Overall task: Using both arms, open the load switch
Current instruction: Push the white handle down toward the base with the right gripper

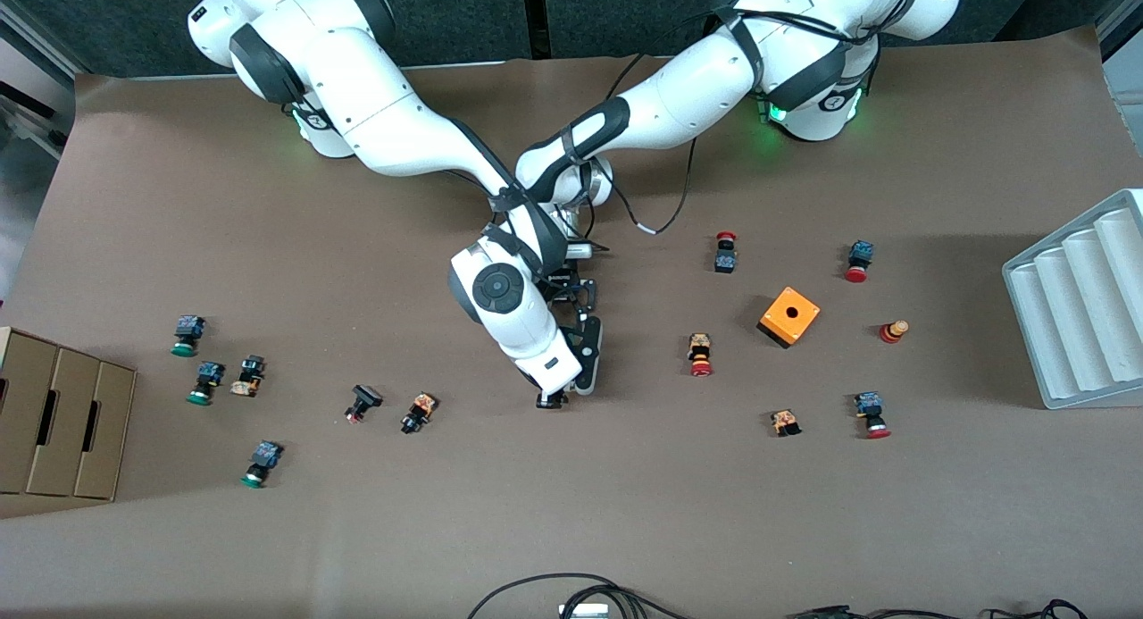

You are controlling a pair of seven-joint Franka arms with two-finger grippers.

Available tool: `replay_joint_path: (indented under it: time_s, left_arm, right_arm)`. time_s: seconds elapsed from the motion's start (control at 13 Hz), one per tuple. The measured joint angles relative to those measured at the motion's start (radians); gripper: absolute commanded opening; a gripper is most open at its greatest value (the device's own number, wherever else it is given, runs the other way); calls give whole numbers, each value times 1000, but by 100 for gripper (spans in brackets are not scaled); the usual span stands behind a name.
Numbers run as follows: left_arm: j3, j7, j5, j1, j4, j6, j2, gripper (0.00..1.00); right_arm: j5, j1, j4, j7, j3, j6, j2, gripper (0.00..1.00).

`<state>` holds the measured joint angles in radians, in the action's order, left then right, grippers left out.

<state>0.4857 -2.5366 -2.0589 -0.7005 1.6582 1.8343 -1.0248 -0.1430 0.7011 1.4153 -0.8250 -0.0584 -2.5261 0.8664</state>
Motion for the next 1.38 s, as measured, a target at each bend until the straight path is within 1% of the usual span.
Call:
replay_joint_path:
  time_s: [0.15, 0.46, 1.38]
  left_arm:
    - [0, 0, 0, 0, 0, 0, 0, 73]
    - [0, 0, 0, 0, 0, 0, 0, 72]
    - [0, 0, 0, 0, 0, -1, 0, 72]
  right_arm:
    - [0, 1, 1, 0, 1, 1, 0, 38]
    - [0, 2, 2, 0, 1, 1, 0, 38]
    - [0, 1, 0, 1, -3, 8, -16, 36]
